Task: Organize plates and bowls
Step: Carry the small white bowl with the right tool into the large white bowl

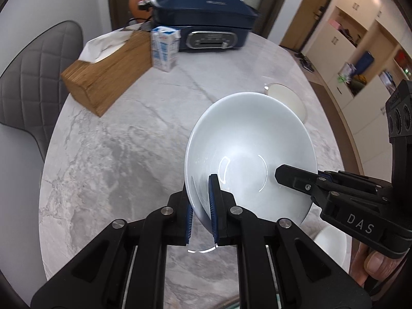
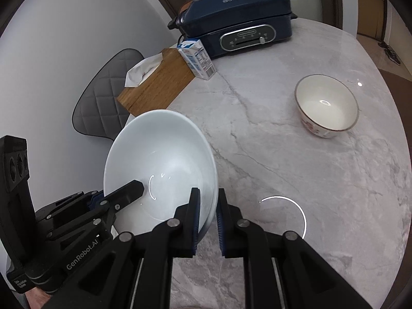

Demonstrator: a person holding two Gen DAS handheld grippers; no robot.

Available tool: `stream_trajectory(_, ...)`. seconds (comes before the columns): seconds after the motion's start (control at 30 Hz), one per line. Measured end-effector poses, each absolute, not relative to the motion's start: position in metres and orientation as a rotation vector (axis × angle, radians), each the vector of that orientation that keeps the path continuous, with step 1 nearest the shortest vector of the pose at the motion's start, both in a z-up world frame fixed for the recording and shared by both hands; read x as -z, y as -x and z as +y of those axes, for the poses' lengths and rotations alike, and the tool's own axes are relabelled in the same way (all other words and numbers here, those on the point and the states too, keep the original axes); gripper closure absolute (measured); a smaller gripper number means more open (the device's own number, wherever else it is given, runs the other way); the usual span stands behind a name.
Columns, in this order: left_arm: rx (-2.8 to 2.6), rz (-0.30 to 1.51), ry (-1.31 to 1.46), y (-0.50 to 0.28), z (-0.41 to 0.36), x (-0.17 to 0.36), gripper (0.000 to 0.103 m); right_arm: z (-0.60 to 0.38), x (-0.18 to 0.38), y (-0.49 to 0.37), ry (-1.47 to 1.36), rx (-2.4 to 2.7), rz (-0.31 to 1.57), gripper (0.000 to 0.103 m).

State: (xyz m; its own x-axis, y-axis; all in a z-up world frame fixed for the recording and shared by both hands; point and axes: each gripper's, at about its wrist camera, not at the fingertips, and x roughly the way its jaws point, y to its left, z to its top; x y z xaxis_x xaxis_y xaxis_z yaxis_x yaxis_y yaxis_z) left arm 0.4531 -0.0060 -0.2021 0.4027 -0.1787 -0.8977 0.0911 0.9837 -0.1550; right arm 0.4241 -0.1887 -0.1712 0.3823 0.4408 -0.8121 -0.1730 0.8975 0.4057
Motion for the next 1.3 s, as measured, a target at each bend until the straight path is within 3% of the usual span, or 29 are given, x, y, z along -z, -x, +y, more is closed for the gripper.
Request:
stream_trajectory(0.4, 0.457, 1.178, -0.018, -0.352, -0.139, 0.189, 0.093, -0.301, 0.155, -0.287, -0.380, -0.202, 1.064, 0.088)
stream_trajectory(0.67, 0.579, 1.291, -0.114, -0.295, -0.212, 0.239, 0.093, -0.351, 0.198, -0.209, -0.478, -0.042, 1.117, 0.089)
stream_trajectory(1.3, 0.520, 1.393, -0.222, -0.315, -0.233, 0.320, 0.091, -0.364, 0.270, -0.212, -0.513, 0.018, 1.249, 0.089)
